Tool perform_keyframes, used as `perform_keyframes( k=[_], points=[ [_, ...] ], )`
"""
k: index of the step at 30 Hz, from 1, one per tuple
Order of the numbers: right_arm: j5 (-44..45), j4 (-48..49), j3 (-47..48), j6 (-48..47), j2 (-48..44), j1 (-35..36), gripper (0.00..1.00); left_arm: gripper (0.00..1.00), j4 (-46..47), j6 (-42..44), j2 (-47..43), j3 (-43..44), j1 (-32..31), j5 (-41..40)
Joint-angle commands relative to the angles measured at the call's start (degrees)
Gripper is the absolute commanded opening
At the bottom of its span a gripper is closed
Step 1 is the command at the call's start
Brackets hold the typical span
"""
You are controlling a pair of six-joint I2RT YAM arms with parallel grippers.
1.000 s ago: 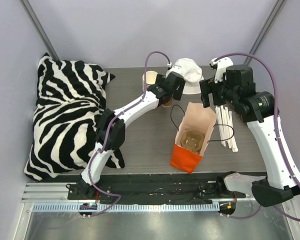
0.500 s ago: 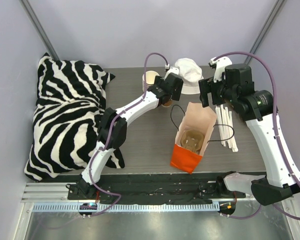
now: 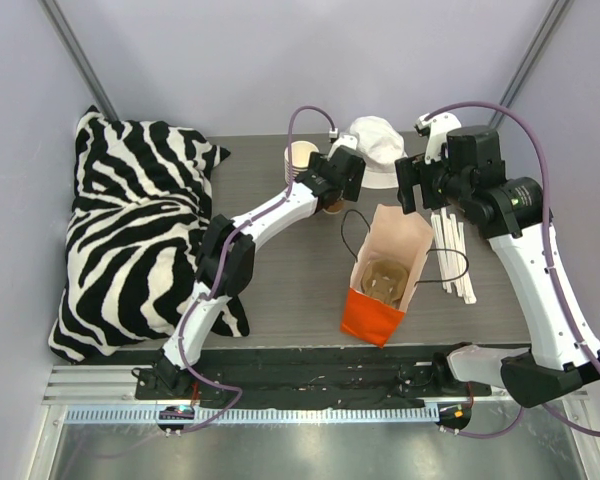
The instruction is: Pack the takeout coffee
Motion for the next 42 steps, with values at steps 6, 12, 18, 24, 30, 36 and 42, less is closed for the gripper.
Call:
perform_keyframes(
  k=[6, 12, 18, 24, 30, 36, 42],
  points=[
    [-0.4, 1.1, 2.3, 0.6, 0.3, -0.1, 0.89, 0.94, 3.6, -0.7, 1.4, 2.7, 0.8, 0.9],
    [-0.5, 1.1, 2.5, 0.6, 0.5, 0.0, 0.89, 0.94, 3.7, -0.9, 1.7, 2.9, 1.0, 1.1],
    [-0.4, 1.0, 2.4, 0.5, 0.3, 0.0, 0.89, 0.92, 3.3, -1.4, 2.1, 3.2, 1.0, 1.7],
    [-0.5, 1.1, 2.2, 0.5, 0.1, -0.1, 0.89, 0.87, 3.1, -1.6, 1.3, 2.2, 1.0, 2.0],
    [-0.5, 1.2, 2.1, 0.5, -0.1, 0.0, 0.89, 0.78, 3.0, -1.7, 0.3, 0.7, 1.1, 2.1],
    [-0.4, 1.2, 2.1, 0.6, -0.1, -0.1, 0.89, 0.65, 3.3, -2.3, -1.0, -0.2, 1.0, 3.2],
    [-0.5, 1.4, 2.1, 0.6, 0.0, -0.1, 0.89, 0.61, 3.3, -1.9, -3.7, -2.6, 0.8, 3.6]
  ],
)
